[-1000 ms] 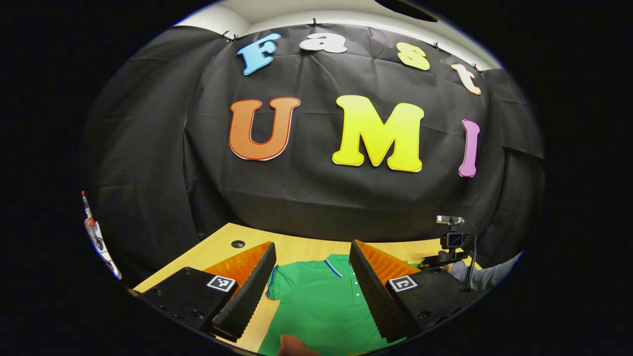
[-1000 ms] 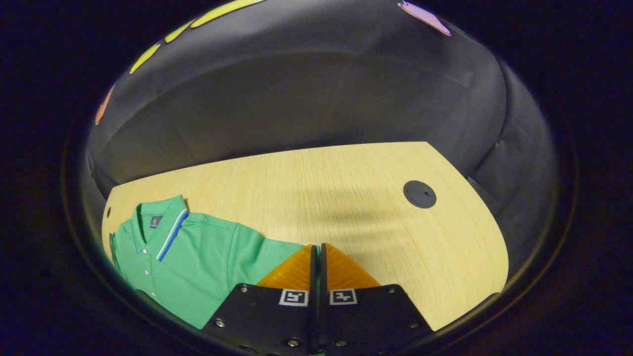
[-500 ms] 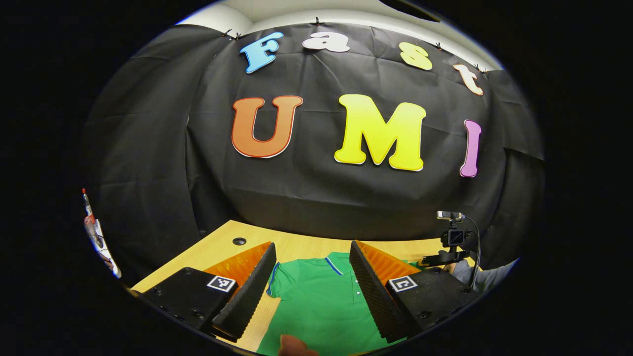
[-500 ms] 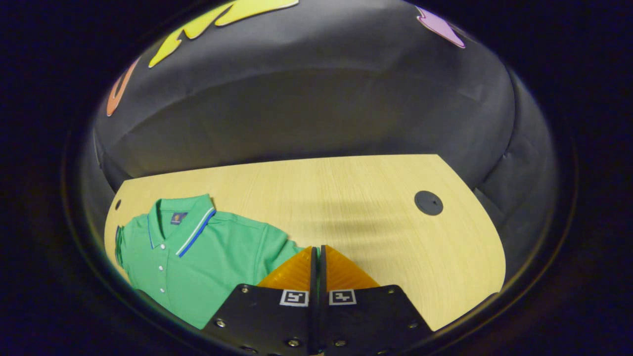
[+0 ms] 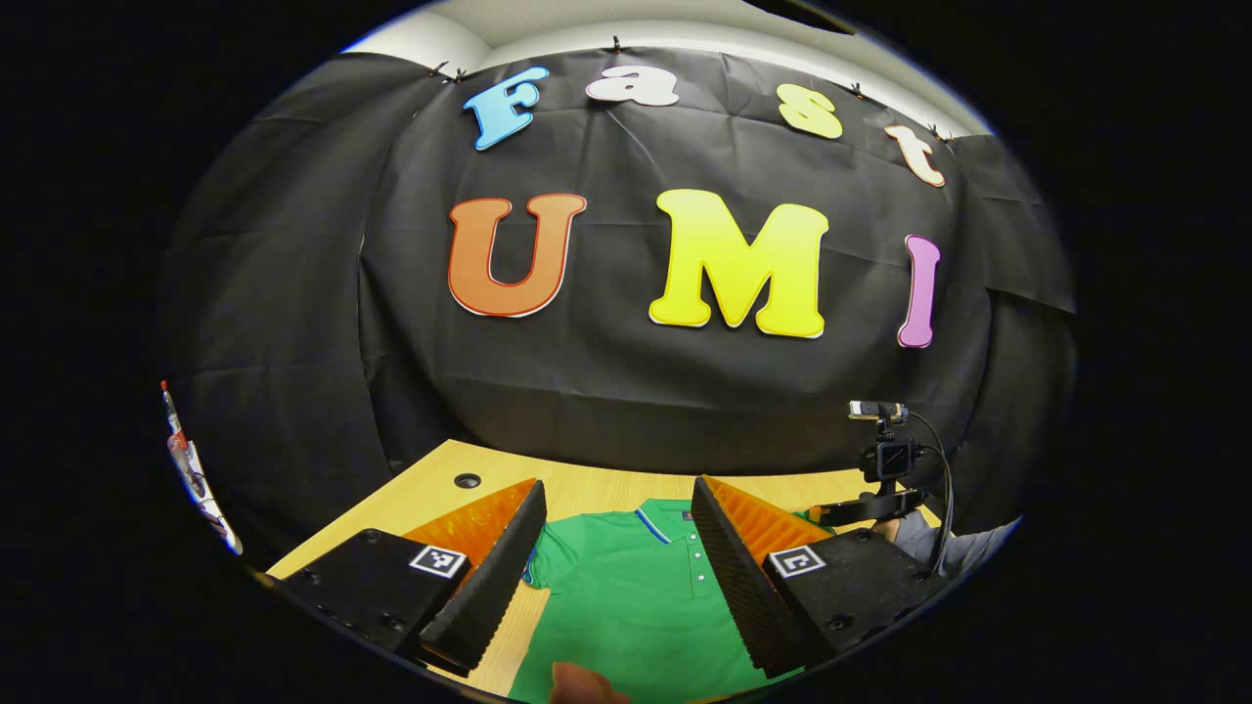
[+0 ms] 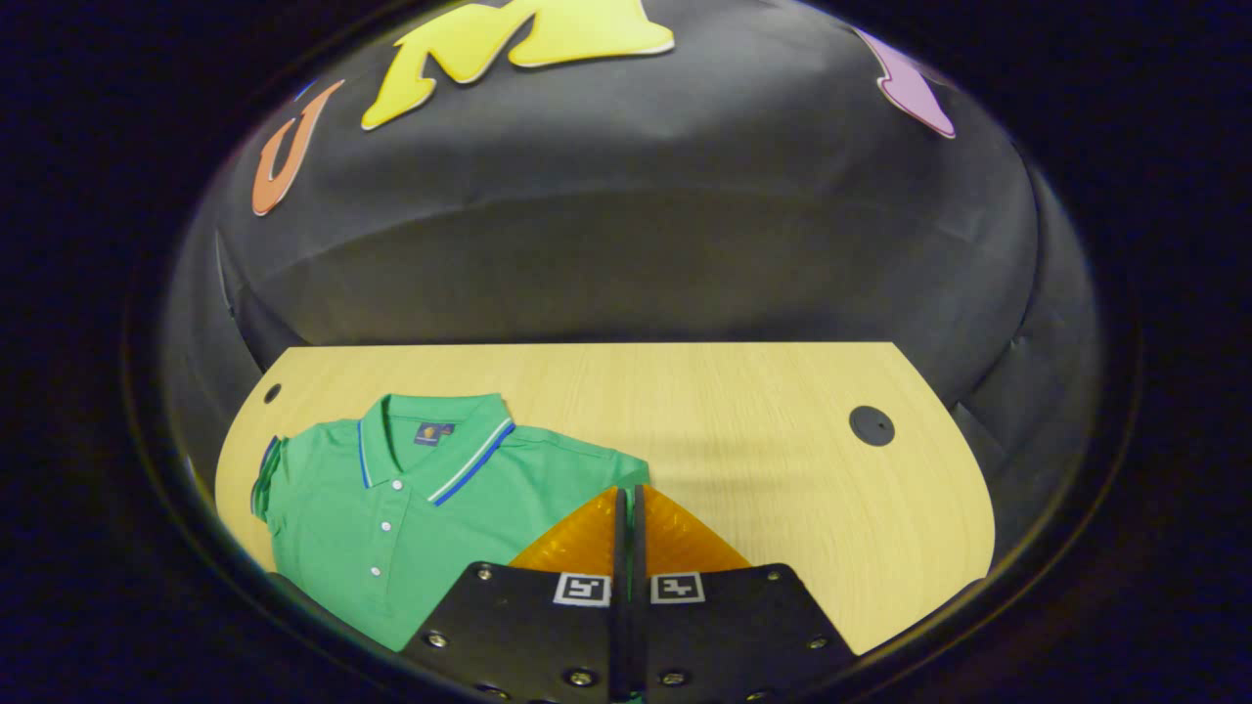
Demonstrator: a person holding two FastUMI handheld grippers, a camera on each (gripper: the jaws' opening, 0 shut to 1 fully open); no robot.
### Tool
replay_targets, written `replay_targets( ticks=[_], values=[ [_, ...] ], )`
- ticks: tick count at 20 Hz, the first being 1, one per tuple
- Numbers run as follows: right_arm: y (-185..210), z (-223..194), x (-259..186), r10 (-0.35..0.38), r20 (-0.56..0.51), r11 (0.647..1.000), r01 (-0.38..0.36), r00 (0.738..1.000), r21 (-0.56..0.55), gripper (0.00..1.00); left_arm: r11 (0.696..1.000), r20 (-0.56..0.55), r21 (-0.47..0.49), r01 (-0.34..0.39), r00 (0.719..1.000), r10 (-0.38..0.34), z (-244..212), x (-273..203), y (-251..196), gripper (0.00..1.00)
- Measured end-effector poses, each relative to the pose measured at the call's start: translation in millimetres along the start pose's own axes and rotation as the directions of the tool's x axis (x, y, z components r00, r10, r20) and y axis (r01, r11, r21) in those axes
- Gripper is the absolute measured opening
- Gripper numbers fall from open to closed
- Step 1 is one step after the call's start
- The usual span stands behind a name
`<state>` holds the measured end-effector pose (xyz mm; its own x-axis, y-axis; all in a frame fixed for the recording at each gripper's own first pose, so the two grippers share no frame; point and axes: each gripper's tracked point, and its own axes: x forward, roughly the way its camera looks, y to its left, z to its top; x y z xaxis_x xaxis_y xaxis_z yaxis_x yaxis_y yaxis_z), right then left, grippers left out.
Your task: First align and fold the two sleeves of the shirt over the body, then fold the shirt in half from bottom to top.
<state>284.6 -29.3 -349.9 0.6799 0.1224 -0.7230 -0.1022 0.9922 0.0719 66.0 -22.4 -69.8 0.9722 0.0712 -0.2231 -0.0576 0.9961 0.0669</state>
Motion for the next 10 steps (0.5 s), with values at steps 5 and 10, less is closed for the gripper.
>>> replay_targets(
  ticks=[5, 10],
  values=[
    [27, 0, -10, 0.037, 0.018, 0.999, -0.037, 0.999, -0.016, 0.01, 1.0, 0.003, 0.019, -0.012, 1.0, 0.012, 3, -5, 5, 0.96],
    [48, -1, -20, 0.073, 0.029, 0.997, -0.073, 0.997, -0.013, 0.01, 1.0, 0.008, 0.027, -0.009, 1.0, 0.009, 6, -8, 3, 0.96]
  ],
)
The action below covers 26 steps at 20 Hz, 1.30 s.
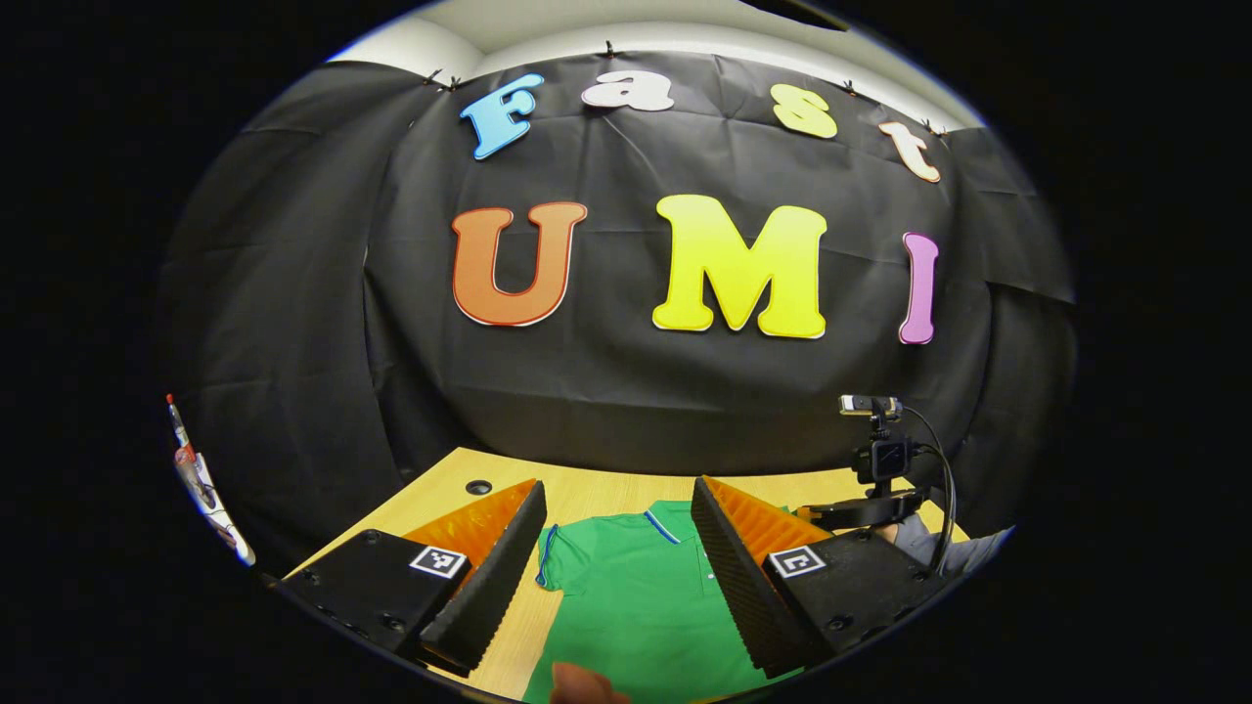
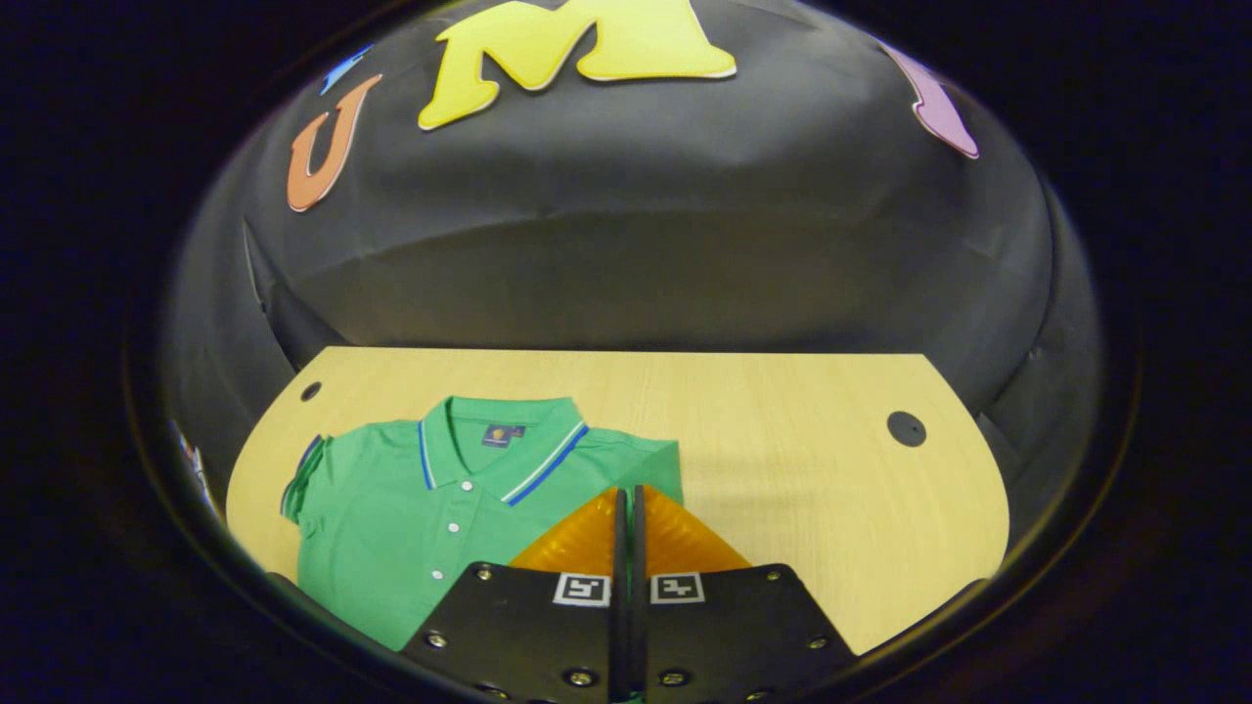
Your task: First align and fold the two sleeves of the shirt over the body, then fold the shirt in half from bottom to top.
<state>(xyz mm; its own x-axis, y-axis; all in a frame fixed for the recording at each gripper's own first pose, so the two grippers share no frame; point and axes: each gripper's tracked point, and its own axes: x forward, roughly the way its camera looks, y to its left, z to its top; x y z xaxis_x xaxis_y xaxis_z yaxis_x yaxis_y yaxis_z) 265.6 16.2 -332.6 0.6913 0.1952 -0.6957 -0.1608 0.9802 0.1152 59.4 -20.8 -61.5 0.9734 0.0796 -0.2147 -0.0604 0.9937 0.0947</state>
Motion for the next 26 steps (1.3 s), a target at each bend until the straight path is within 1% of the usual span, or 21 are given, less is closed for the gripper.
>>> replay_targets(
  ticks=[5, 9, 15, 17, 18, 19, 20, 21, 24, 26],
  values=[
    [23, -8, -2, 0.033, -0.006, 0.999, -0.033, 0.999, -0.002, 0.01, 1.0, 0.002, 0.002, 0.002, 1.0, -0.002, 0, -3, -1, 0.96],
    [38, -11, -2, 0.052, -0.01, 0.999, -0.052, 0.999, -0.002, 0.01, 1.0, -0.008, -0.012, -0.01, 1.0, 0.01, -2, -7, 4, 0.96],
    [51, -16, 0, 0.07, -0.017, 0.998, -0.07, 0.997, -0.005, 0.01, 1.0, -0.007, -0.013, -0.027, 1.0, 0.027, -2, -9, 10, 0.96],
    [63, -13, 0, 0.119, 0.005, 0.993, -0.119, 0.993, -0.003, 0.01, 0.999, -0.004, -0.013, -0.035, 0.999, 0.035, -3, -9, 11, 0.96],
    [66, -17, 5, 0.135, -0.002, 0.991, -0.135, 0.991, -0.011, 0.02, 0.999, -0.006, -0.018, -0.033, 0.999, 0.033, -4, -9, 11, 0.96],
    [66, -19, 1, 0.132, -0.002, 0.991, -0.132, 0.991, -0.018, 0.33, 0.999, -0.012, -0.023, -0.033, 0.999, 0.033, -6, -8, 11, 0.96],
    [61, -18, -4, 0.109, -0.007, 0.993, -0.109, 0.994, -0.038, 0.64, 0.999, -0.021, -0.025, -0.031, 0.999, 0.031, -8, -7, 11, 0.96],
    [62, -23, 4, 0.099, 0.003, 0.994, -0.099, 0.995, -0.05, 0.95, 0.999, -0.024, -0.024, -0.034, 0.999, 0.033, -9, -7, 11, 0.96],
    [62, -25, -1, 0.083, 0.01, 0.994, -0.083, 0.996, -0.066, 0.95, 0.999, -0.026, -0.026, -0.031, 0.999, 0.03, -11, -4, 13, 0.96],
    [59, -16, -4, 0.068, 0.043, 0.995, -0.065, 0.997, -0.073, 0.95, 0.999, -0.032, -0.021, -0.031, 0.999, 0.03, -15, 0, 14, 0.96]
  ],
)
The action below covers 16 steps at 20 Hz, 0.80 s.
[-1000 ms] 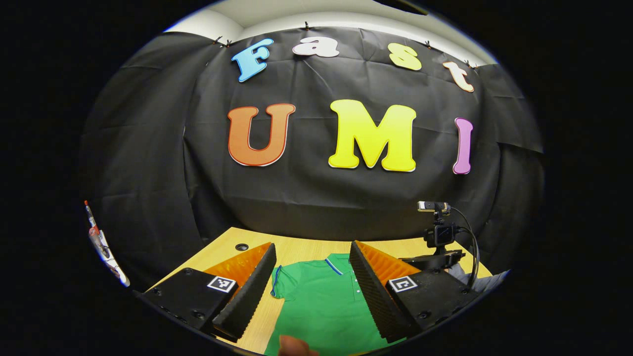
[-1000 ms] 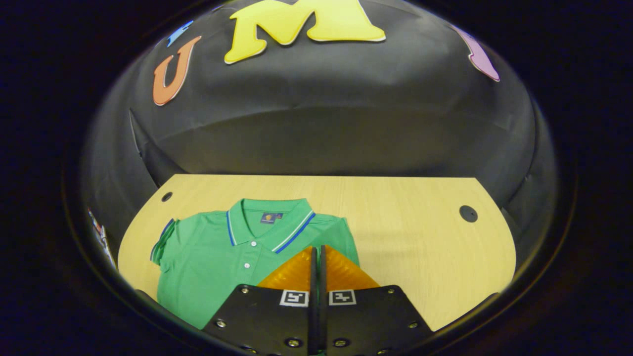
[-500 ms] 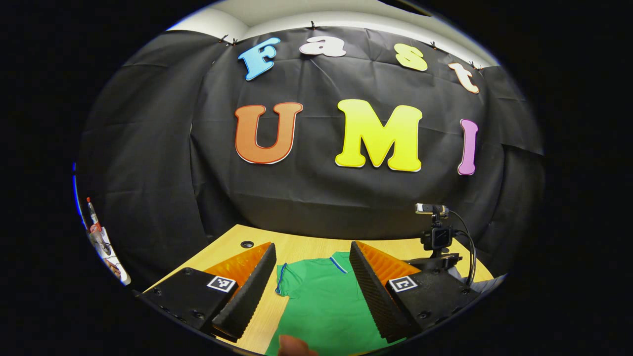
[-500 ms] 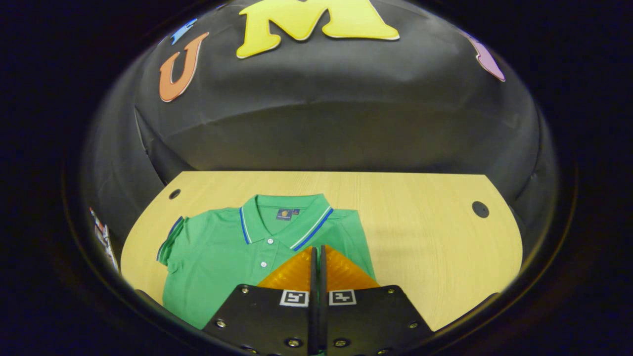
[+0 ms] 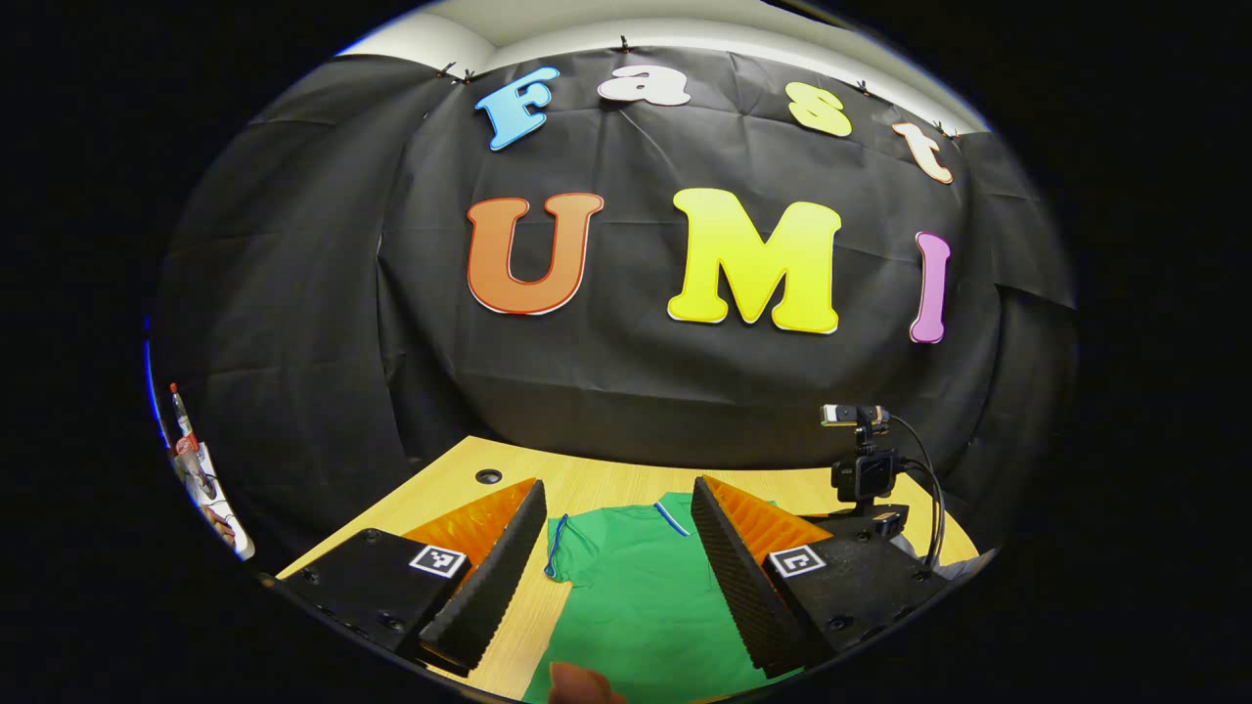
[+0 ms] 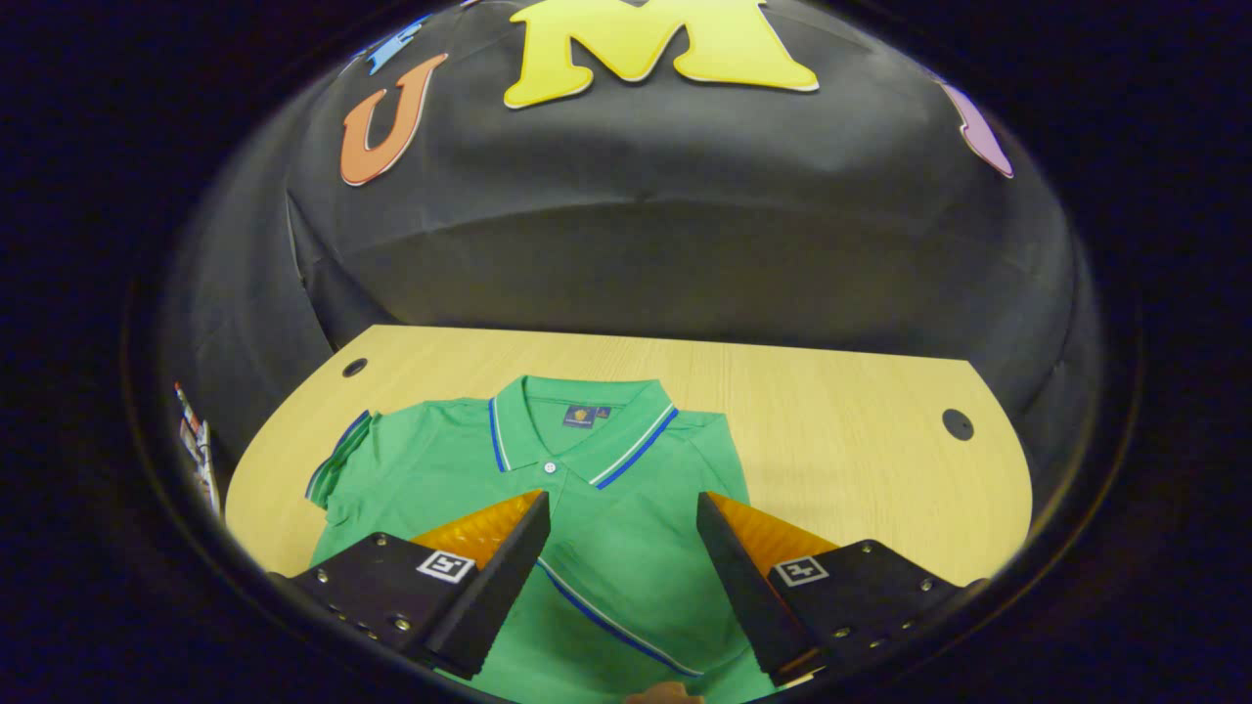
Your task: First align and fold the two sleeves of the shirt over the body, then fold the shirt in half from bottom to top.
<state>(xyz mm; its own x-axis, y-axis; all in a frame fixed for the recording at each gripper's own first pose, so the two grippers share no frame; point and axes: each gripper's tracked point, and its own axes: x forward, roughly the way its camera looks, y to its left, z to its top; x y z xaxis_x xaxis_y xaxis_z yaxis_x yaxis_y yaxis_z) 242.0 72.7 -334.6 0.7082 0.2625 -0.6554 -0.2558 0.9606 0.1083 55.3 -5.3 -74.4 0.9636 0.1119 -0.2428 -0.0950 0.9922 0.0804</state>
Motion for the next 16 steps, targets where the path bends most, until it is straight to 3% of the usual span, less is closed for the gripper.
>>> replay_targets(
  ticks=[5, 10, 16],
  values=[
    [-7, 40, -26, -0.019, 0.132, 0.998, 0.027, 0.991, -0.055, 0.95, 1.0, -0.027, 0.005, 0.003, 1.0, -0.002, -13, 23, 5, 0.96],
    [-21, 88, -78, -0.031, 0.279, 0.993, 0.061, 0.96, -0.098, 0.94, 1.0, -0.058, 0.006, -0.01, 0.998, 0.01, -41, 77, 18, 0.96],
    [-52, 111, -136, -0.069, 0.354, 0.991, 0.106, 0.933, -0.086, 0.94, 0.998, -0.16, 0.035, -0.053, 0.985, 0.058, -98, 146, 43, 0.96]
  ],
)
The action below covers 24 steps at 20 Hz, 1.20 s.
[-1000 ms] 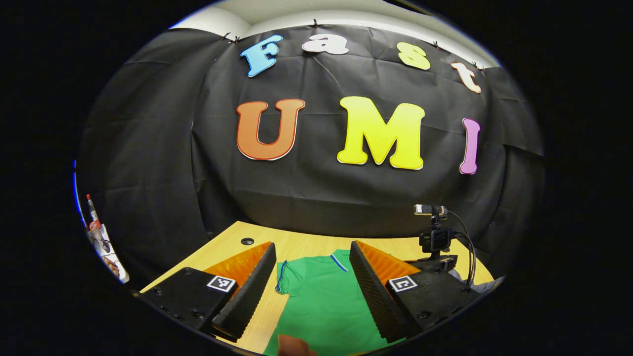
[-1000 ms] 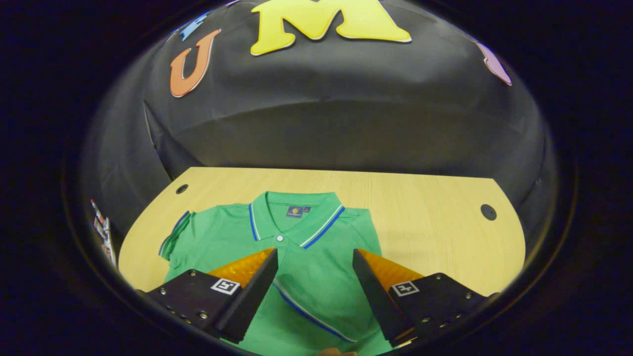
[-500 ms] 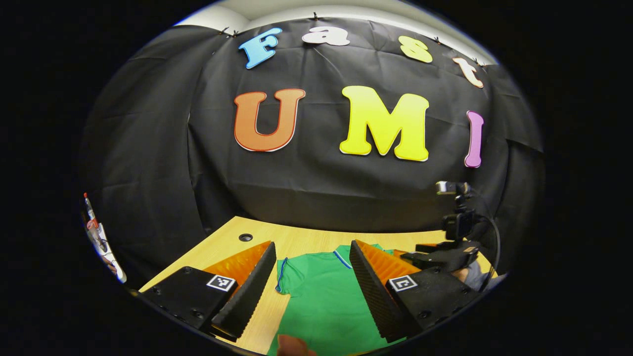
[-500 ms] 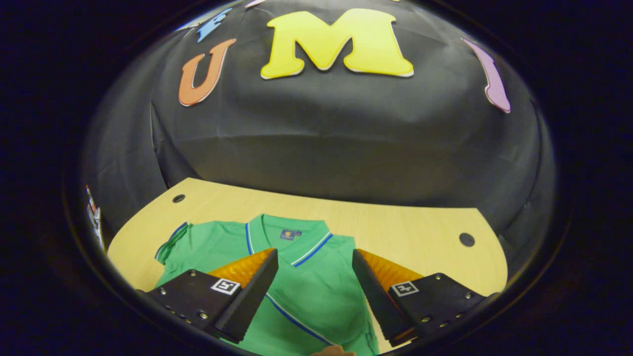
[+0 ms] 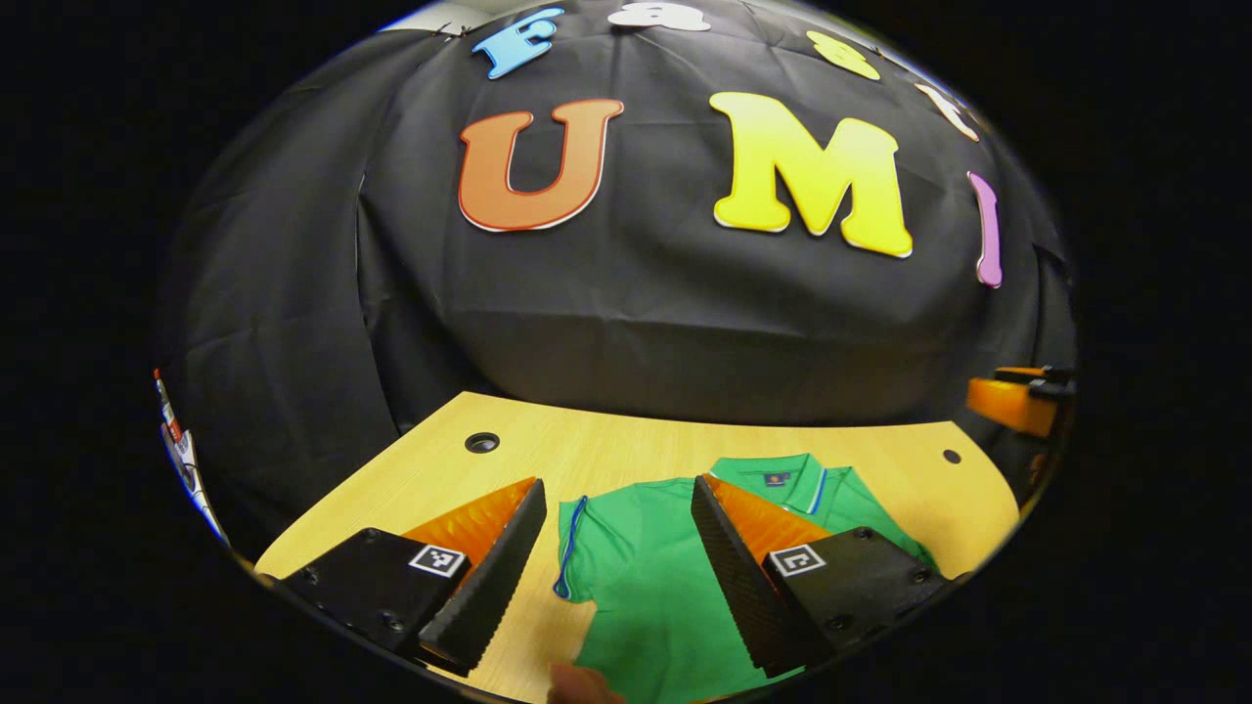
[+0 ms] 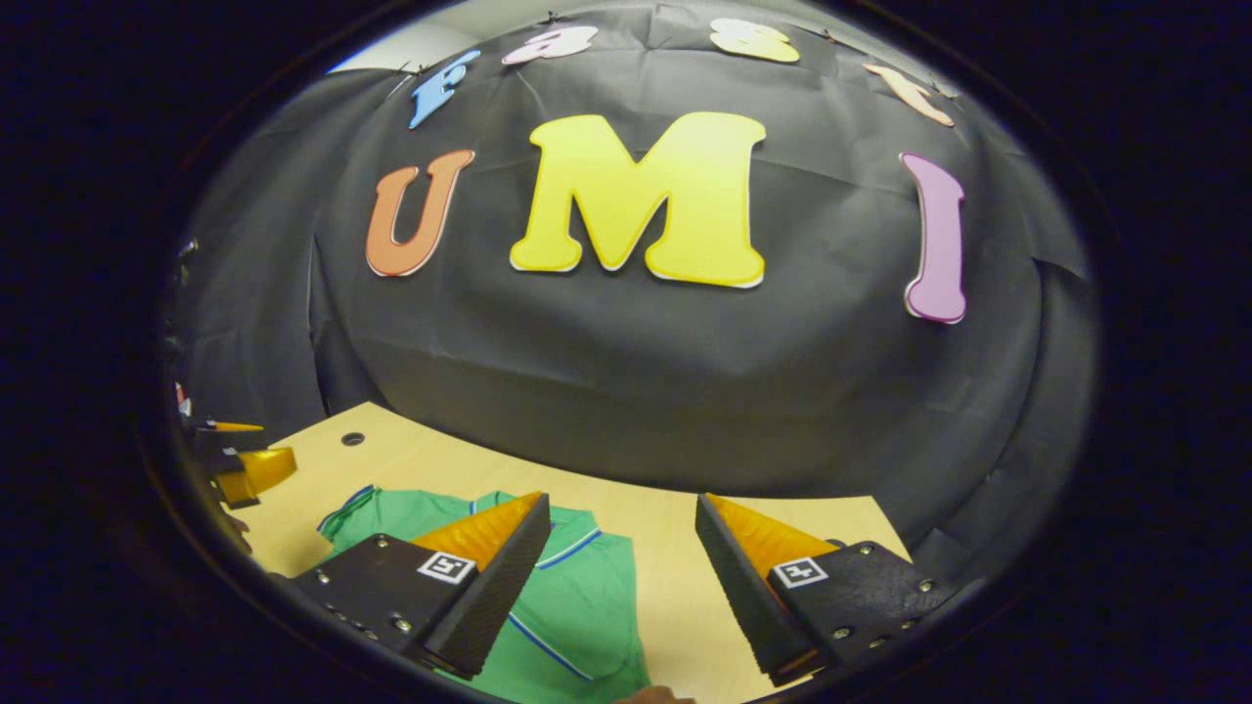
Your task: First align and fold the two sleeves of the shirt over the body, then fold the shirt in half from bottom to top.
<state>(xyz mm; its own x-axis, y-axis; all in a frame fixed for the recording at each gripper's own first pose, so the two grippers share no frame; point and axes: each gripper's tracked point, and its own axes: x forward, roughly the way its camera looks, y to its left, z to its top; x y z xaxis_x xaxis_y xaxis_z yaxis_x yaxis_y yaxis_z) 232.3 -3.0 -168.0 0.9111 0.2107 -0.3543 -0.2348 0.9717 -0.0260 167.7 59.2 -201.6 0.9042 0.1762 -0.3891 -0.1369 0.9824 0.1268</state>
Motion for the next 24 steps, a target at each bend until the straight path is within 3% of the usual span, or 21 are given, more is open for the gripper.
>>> replay_targets(
  ticks=[3, 7, 11, 20, 23, 24],
  values=[
    [-31, 7, -21, -0.05, 0.026, 0.999, 0.05, 0.998, 0.005, 0.94, 1.0, -0.054, 0.02, -0.003, 0.999, 0.004, -26, 35, 3, 0.96],
    [-77, 0, -50, -0.143, 0.006, 0.99, 0.143, 0.99, 0.015, 0.94, 1.0, -0.119, -0.009, -0.03, 0.992, 0.029, -50, 76, 14, 0.96],
    [-119, -7, -79, -0.223, -0.022, 0.974, 0.223, 0.975, 0.023, 0.94, 0.998, -0.152, 0.024, -0.063, 0.986, 0.065, -65, 107, 25, 0.96],
    [-151, 4, -116, -0.292, -0.01, 0.957, 0.292, 0.957, 0.005, 0.94, 0.992, -0.236, 0.007, -0.124, 0.964, 0.122, -93, 147, 44, 0.96],
    [-149, 0, -118, -0.292, -0.024, 0.956, 0.292, 0.956, 0.009, 0.94, 0.994, -0.302, 0.046, -0.096, 0.947, 0.105, -116, 151, 41, 0.96],
    [-149, 1, -119, -0.294, -0.025, 0.956, 0.294, 0.956, 0.01, 0.94, 0.998, -0.258, 0.019, -0.06, 0.964, 0.063, -108, 168, 36, 0.83]
  ],
)
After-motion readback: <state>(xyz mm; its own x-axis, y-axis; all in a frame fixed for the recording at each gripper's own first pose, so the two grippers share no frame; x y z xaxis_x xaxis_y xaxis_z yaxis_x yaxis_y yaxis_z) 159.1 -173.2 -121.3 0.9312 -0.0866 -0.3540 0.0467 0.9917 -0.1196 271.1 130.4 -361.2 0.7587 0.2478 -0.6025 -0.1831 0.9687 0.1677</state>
